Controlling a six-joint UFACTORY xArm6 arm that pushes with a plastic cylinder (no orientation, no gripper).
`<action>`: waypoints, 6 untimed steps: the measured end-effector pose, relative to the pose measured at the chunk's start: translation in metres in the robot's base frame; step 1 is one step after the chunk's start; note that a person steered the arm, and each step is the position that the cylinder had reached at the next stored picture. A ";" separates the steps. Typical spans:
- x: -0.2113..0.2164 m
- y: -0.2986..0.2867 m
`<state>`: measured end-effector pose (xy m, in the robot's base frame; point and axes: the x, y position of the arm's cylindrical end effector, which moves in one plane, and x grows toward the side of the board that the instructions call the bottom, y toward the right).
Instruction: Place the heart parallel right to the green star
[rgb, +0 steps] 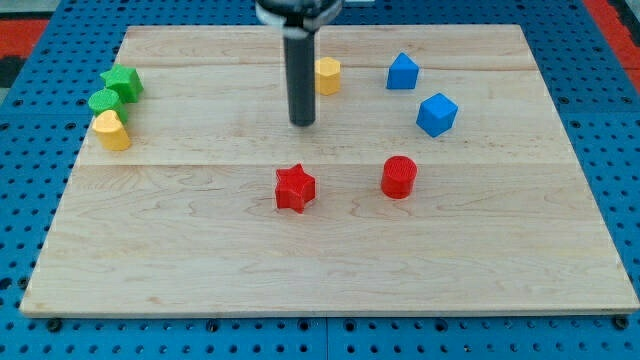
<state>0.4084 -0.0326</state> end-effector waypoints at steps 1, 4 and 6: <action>0.061 -0.067; 0.014 -0.216; 0.030 -0.173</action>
<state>0.4387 -0.2055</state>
